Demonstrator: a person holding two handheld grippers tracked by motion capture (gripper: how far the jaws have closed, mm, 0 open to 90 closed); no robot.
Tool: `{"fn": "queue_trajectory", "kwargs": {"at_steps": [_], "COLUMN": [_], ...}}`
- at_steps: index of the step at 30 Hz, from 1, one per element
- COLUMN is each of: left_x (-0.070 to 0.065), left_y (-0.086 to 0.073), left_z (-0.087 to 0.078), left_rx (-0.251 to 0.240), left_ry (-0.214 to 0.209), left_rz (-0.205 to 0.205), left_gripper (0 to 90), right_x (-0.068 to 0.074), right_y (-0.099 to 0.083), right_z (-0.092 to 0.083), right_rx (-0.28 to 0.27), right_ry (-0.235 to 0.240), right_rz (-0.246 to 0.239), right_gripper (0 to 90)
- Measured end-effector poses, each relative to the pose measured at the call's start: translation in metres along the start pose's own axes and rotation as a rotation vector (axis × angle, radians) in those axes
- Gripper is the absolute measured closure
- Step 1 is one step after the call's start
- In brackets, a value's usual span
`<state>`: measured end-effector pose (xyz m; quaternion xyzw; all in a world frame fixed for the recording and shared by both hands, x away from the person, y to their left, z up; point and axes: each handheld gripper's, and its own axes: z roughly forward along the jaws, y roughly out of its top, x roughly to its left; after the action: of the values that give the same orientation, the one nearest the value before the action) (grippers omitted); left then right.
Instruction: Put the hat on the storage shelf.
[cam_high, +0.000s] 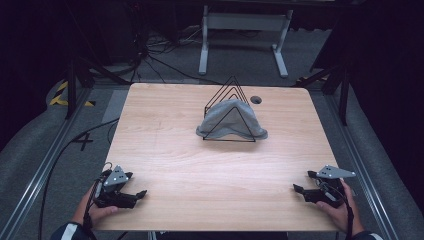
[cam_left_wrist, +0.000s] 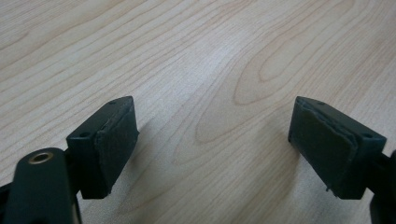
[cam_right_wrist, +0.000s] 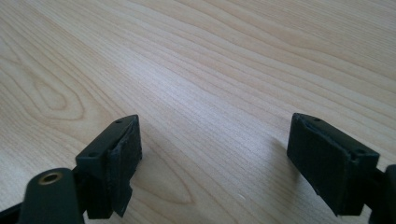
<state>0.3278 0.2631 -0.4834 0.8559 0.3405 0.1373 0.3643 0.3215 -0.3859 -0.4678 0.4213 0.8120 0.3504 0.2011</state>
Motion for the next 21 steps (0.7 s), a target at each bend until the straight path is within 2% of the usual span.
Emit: {"fn": "queue_trajectory", "kwargs": {"at_steps": [21], "left_x": [0.0000], "left_y": [0.0006], "left_z": [0.0005], "left_rx": [0.006], "left_ry": [0.011], "left_rz": [0.001], "left_gripper": [13.2], "right_x": [-0.0008], "right_y": [0.0004], "right_z": [0.0005], "right_rx": [-0.003], "right_ry": [-0.010], "right_rz": [0.011], "right_gripper": [18.0]}}
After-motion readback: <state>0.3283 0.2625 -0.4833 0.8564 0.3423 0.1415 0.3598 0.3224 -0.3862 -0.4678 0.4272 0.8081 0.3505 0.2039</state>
